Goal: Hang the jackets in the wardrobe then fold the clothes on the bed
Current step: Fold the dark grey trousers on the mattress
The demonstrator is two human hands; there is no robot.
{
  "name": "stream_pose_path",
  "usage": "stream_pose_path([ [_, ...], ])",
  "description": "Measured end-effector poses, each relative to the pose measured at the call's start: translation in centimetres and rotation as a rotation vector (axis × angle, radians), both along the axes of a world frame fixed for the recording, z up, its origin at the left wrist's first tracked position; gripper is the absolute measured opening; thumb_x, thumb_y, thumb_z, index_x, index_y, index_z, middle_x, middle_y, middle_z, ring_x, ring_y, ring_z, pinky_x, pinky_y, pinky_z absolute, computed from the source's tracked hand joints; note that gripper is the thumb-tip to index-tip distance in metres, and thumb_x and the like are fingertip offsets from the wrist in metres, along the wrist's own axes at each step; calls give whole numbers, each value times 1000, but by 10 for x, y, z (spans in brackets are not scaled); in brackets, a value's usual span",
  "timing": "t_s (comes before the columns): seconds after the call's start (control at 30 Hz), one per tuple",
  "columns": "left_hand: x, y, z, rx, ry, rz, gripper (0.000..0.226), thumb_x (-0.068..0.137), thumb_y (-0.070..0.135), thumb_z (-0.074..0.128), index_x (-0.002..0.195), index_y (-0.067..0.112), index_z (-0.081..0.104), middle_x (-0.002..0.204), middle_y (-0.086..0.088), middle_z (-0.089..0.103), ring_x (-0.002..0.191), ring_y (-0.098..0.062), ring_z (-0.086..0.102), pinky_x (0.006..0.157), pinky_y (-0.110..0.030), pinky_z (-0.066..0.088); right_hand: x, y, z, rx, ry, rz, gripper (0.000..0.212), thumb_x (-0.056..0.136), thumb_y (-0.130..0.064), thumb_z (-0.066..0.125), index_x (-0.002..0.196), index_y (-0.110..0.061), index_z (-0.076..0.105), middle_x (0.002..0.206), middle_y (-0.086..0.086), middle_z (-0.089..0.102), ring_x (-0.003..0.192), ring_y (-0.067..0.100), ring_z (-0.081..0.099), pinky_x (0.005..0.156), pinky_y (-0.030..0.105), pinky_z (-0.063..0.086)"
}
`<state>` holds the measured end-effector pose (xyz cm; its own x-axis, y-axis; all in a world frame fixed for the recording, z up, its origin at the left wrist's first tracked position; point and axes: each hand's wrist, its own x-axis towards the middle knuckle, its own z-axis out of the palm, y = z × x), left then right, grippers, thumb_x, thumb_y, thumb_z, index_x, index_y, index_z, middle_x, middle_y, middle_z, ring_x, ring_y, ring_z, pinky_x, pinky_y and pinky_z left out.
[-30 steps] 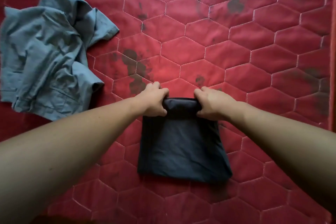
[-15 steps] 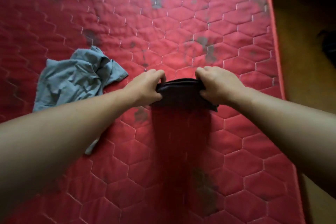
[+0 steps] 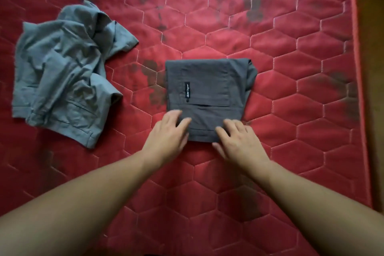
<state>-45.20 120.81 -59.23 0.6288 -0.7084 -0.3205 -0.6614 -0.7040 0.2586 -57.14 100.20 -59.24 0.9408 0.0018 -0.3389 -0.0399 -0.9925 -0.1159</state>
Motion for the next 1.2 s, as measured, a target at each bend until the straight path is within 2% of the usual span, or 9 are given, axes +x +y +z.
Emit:
stream_pose_path([
  [0.1, 25, -29, -26, -173, -160, 38, 52, 100, 34, 51, 149, 16, 44, 161, -21, 26, 152, -35, 17, 118, -48, 29, 39, -8, -27, -4, -212, -43, 61, 98, -49, 48, 147, -13, 48, 155, 22, 39, 144, 40, 35, 112, 57, 34],
  [0.27, 62, -53, -76, 16, -240, 39, 76, 99, 58, 32, 161, 20, 10, 165, -23, -6, 154, -36, -7, 125, -48, 5, 87, -28, -78, -95, -133, -131, 91, 92, -75, 24, 162, -18, 9, 167, 21, -4, 154, 42, -6, 120, 66, 2],
  [0.47, 75, -55, -74, 94, -175, -9, 78, 96, 66, 28, 161, 26, 12, 166, -21, -3, 154, -35, -4, 125, -47, 7, 94, -37, -85, -63, -7, -130, 94, 85, -86, 14, 161, -31, 0, 167, 19, -13, 152, 43, -13, 120, 65, 0],
  [0.6, 108, -57, -48, 125, -216, -45, 81, 93, 72, 26, 160, 29, 12, 166, -19, -3, 154, -34, -3, 124, -49, 8, 115, -61, -58, -103, -58, -75, 90, 87, -83, 15, 160, -32, 12, 168, 19, 2, 153, 42, 0, 120, 62, 13],
  [0.8, 148, -55, -67, 200, -97, -160, 92, 89, 81, 21, 159, 30, -9, 165, -15, -22, 153, -31, -17, 125, -52, 5, 149, -105, -81, -128, 146, -52, 96, 71, -100, 1, 149, -51, -26, 166, 8, -25, 152, 37, -22, 117, 70, -5],
  [0.9, 141, -56, -65, 119, -70, -94, 93, 88, 78, 30, 160, 28, 0, 165, -17, -18, 153, -35, -14, 124, -53, 12, 143, -96, -75, -97, 109, -106, 96, 75, -98, 9, 154, -48, -15, 166, 12, -21, 152, 38, -19, 118, 69, -2],
  [0.97, 125, -51, -58, -8, -17, 97, 87, 89, 66, 51, 159, 28, 17, 166, -19, -10, 154, -35, -5, 124, -48, 15, 124, -81, -66, -25, -14, -299, 92, 83, -86, 34, 159, -42, 6, 166, 21, -9, 153, 43, -6, 121, 63, 7],
  [1.07, 90, -38, -48, -279, 170, 451, 65, 86, 36, 73, 145, 29, 47, 158, -18, 17, 148, -34, 21, 123, -38, 20, 91, -59, -54, 274, -142, -755, 78, 84, -55, 69, 151, -34, 36, 155, 25, 23, 142, 42, 26, 121, 45, 24],
  [1.2, 83, -31, -40, -461, 468, 780, 43, 83, 10, 72, 121, 26, 62, 132, -12, 44, 121, -28, 52, 111, -39, 42, 88, -48, -46, 787, -183, -1074, 49, 80, -12, 79, 124, -22, 60, 123, 8, 57, 119, 23, 55, 109, 28, 39],
])
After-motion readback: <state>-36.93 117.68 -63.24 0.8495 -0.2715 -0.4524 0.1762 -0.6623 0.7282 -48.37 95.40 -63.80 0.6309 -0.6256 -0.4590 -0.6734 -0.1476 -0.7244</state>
